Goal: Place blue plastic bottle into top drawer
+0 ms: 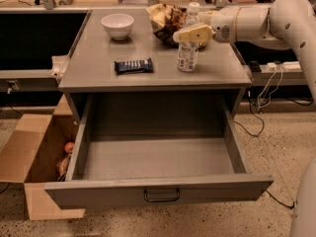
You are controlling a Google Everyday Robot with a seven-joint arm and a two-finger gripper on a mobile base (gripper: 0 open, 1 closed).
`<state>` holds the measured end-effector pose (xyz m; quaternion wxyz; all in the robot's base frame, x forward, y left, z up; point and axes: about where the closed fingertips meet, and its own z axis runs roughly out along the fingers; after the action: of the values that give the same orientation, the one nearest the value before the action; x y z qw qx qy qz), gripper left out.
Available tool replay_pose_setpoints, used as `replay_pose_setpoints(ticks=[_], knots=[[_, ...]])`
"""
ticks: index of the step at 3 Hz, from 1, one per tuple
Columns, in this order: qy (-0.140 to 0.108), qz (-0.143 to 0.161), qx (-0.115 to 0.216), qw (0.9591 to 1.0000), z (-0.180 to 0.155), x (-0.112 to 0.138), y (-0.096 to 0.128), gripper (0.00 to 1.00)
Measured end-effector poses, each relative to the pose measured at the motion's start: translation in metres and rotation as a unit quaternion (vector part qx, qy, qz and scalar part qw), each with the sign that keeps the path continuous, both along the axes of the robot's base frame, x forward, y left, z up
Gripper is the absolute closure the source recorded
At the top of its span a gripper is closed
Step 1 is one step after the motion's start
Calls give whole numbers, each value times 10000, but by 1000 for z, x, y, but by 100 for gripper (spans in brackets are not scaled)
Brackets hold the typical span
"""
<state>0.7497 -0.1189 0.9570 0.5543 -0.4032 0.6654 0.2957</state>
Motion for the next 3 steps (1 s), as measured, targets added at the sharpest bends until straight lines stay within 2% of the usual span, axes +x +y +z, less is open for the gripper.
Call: replay_pose_setpoints(ticks=[1, 2, 3], knots=[[-20, 35, 28, 10000, -3, 2, 1, 45], [-184, 56, 177, 9997, 9, -9, 3, 69], [-519, 91, 389, 9978, 44, -43, 6, 92]])
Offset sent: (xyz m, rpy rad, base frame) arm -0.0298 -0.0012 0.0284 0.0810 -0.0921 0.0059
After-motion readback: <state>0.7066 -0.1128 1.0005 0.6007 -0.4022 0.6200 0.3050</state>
